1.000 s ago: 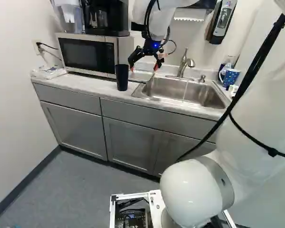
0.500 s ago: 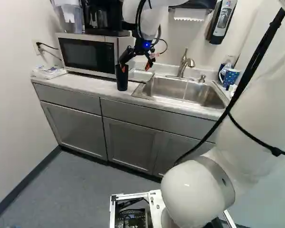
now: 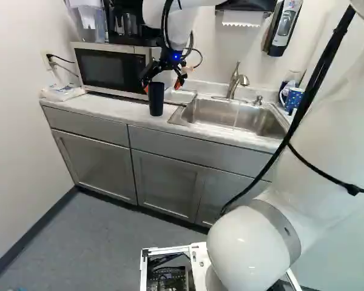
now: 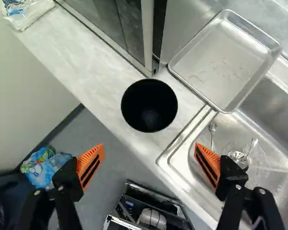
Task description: Rinse the cup and place it in the tray
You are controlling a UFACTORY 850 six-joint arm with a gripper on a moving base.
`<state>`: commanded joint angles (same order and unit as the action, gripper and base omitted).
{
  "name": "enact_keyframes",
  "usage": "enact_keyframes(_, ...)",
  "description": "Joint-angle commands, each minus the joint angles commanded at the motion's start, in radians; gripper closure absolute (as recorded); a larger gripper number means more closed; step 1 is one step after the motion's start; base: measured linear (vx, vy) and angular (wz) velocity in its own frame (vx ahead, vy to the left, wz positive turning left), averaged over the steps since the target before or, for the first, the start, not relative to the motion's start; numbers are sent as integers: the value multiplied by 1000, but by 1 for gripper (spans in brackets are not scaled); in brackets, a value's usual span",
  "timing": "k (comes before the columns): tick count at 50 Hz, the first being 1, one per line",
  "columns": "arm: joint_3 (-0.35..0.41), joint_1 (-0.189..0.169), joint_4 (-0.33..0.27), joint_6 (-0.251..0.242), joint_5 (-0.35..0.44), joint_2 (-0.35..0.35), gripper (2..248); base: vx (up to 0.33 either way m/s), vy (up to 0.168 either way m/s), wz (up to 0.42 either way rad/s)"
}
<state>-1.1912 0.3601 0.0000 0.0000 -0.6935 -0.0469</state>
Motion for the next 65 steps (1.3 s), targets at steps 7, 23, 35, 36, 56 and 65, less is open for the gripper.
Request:
enact_keyframes(7,-20,20,0,0,0,20,3,0,0,0)
enact_keyframes(23,-21,21,0,0,0,21,3,0,0,0)
enact_keyframes(35,-21,21,0,0,0,21,3,0,0,0)
enact_keyframes(36,-21,21,0,0,0,22,3,0,0,0)
enact_keyframes(56,-9,21,0,0,5,54,3,0,0,0)
enact_keyframes(65,-4,21,7,0,36,72,3,0,0,0)
